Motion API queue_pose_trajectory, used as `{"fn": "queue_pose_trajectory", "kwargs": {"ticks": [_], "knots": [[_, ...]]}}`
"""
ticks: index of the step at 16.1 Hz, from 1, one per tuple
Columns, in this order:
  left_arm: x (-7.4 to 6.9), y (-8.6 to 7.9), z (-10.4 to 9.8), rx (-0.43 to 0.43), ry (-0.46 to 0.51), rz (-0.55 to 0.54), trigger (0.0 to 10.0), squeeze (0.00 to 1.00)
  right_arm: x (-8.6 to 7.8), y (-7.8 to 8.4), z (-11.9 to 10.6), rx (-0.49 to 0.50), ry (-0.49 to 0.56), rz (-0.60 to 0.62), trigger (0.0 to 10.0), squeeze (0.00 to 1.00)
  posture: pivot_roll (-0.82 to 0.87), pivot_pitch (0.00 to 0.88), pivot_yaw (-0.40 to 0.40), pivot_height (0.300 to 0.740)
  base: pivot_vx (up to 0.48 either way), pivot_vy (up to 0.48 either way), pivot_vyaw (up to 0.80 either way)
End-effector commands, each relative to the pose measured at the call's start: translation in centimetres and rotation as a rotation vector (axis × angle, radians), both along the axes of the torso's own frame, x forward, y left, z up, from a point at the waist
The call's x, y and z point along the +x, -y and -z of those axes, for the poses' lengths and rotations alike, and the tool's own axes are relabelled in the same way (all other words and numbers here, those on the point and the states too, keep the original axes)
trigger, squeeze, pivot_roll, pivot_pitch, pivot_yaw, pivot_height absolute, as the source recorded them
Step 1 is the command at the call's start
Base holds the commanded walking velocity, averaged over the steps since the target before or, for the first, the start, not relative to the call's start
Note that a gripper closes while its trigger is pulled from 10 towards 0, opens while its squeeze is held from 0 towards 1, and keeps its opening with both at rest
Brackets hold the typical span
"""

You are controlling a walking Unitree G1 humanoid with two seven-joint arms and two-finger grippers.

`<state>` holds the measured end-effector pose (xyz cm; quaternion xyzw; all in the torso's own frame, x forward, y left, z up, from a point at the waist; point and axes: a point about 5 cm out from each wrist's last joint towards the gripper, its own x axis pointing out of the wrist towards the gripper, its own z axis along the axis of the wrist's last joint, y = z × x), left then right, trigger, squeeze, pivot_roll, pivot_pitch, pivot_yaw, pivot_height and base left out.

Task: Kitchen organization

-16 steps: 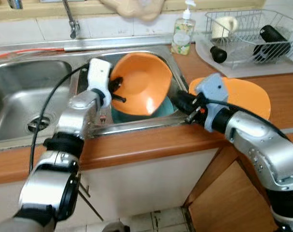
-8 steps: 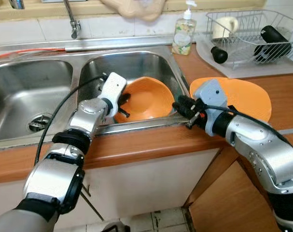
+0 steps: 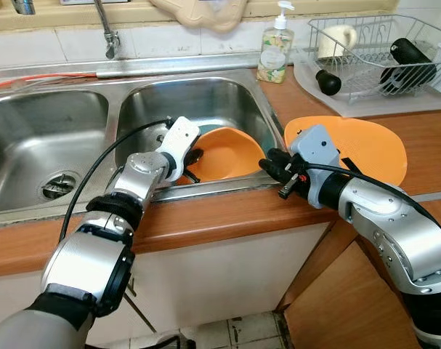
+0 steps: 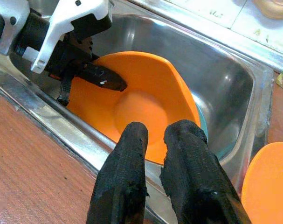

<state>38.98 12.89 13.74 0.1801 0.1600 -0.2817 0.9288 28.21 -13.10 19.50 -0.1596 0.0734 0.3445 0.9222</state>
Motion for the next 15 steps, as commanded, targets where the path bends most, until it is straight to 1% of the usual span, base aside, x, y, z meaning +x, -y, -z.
{"fn": "queue_pose_trajectory", "kwargs": {"ticks": [1, 3, 4, 5, 6, 11, 15], "knots": [[0.04, 0.43, -0.17, 0.014, -0.006, 0.033, 10.0, 0.00, -0.20, -0.24, -0.11, -0.009, 0.010, -0.021, 10.0, 0.00, -0.05, 0.000, 0.056, 0.740, 0.000, 0.000, 0.00], [0.03, 0.42, -0.14, 0.011, -0.012, 0.035, 10.0, 0.00, -0.21, -0.26, -0.10, -0.009, 0.009, -0.021, 10.0, 0.00, -0.05, 0.000, 0.056, 0.740, 0.000, 0.000, 0.00], [0.03, 0.42, -0.12, 0.011, -0.014, 0.036, 10.0, 0.05, -0.21, -0.25, -0.08, -0.010, 0.009, -0.020, 10.0, 0.00, -0.05, 0.000, 0.056, 0.740, 0.000, 0.000, 0.00], [0.02, 0.43, -0.09, 0.010, -0.018, 0.038, 10.0, 0.83, -0.19, -0.22, -0.04, -0.011, 0.008, -0.019, 10.0, 0.00, -0.05, 0.000, 0.056, 0.740, 0.000, 0.000, 0.00], [0.01, 0.41, -0.07, 0.009, -0.021, 0.038, 10.0, 1.00, -0.19, -0.21, -0.01, -0.013, 0.008, -0.017, 10.0, 0.00, -0.05, 0.000, 0.057, 0.740, 0.000, 0.000, 0.00], [0.03, 0.26, -0.09, 0.006, -0.017, 0.032, 10.0, 1.00, -0.18, -0.12, 0.11, -0.023, 0.007, -0.015, 10.0, 0.00, -0.05, 0.000, 0.057, 0.740, 0.000, 0.000, 0.00], [0.12, -0.45, -0.27, -0.003, 0.006, 0.002, 10.0, 1.00, -0.14, -0.08, 0.15, -0.029, 0.010, -0.010, 10.0, 0.00, -0.05, 0.000, 0.056, 0.740, 0.000, 0.000, 0.00]]}}
